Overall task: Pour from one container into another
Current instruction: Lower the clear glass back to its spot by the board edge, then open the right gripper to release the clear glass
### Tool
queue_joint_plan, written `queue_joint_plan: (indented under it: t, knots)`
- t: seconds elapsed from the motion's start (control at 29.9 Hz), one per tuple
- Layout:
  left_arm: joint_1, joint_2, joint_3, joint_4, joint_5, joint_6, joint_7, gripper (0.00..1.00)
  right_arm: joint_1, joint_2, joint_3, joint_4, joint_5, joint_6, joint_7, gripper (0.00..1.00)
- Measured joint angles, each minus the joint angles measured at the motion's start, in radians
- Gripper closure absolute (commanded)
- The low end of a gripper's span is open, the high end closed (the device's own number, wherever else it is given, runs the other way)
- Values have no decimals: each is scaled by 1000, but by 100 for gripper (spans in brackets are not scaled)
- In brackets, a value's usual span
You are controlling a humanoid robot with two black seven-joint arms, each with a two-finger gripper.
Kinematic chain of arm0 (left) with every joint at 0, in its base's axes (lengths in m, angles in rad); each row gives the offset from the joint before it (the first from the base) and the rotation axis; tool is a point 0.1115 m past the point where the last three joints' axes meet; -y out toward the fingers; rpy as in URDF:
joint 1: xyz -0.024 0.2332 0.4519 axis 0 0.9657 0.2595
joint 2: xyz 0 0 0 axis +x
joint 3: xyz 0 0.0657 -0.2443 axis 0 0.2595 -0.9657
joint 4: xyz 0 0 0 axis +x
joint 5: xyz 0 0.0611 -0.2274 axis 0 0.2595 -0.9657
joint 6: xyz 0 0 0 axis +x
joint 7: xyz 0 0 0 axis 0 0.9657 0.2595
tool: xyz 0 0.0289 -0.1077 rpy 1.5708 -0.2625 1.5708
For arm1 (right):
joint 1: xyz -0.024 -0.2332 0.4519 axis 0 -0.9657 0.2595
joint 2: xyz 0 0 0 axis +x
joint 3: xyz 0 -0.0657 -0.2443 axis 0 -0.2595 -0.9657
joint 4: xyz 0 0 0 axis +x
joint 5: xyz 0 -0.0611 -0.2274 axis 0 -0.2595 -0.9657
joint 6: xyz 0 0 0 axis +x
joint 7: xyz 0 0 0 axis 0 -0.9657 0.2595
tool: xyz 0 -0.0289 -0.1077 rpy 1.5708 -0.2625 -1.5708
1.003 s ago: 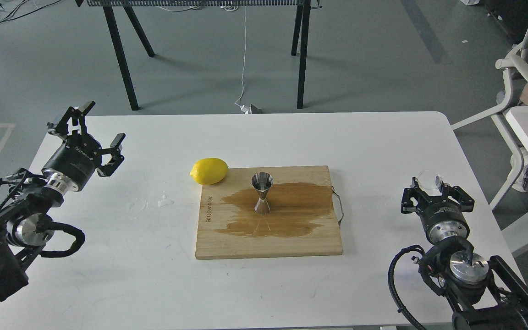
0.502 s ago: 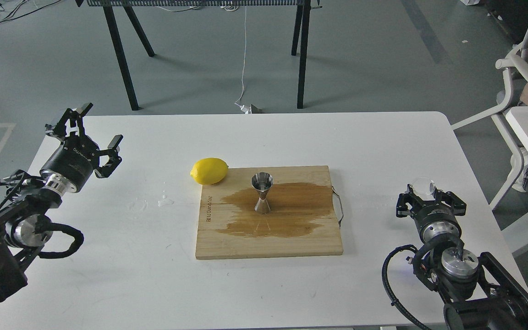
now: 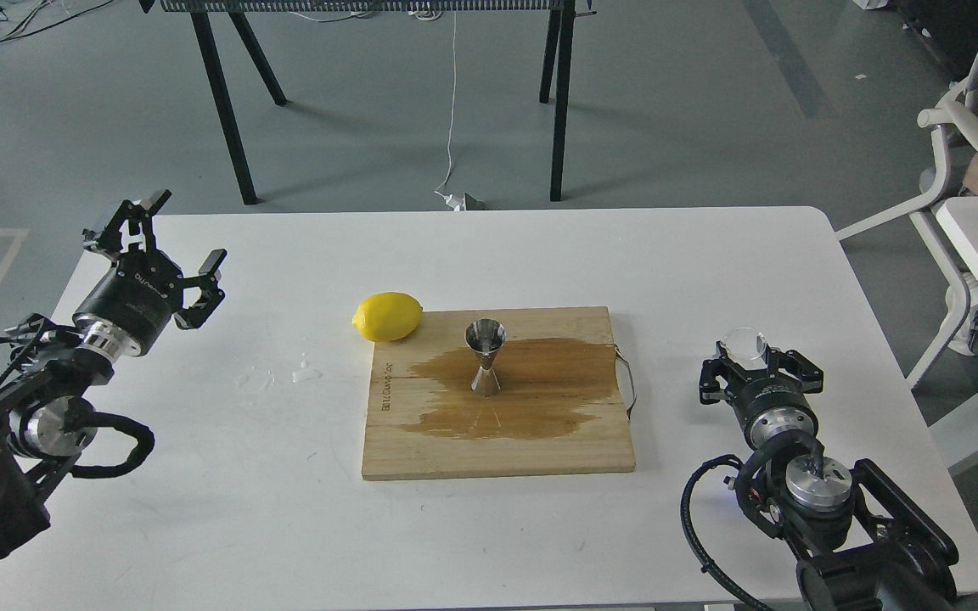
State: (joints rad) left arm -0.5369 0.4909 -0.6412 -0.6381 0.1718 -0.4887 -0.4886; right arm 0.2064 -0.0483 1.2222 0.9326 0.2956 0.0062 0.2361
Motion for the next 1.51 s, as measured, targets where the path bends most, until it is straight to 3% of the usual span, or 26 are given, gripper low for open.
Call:
queue_joint_plan:
  t: [0.6,0.7,0.8,1.14,1.51]
  knots:
    - [0,1,0,0,0,0,0,1,-7,-5,-2,0,1,-2,-1,35]
    - [0,1,0,0,0,0,0,1,-7,-4,-3,1,1,-2,-1,27]
    - [0,1,0,0,0,0,0,1,-9,-4,-4,4,1,-2,-1,3]
    - [0,-1,0,0,0,0,0,1,-36,-4,11,23,2,-3,0,2]
    - [4,0,-1,0,0,0,0,1,-110,-39,18,166,2,-7,0,2]
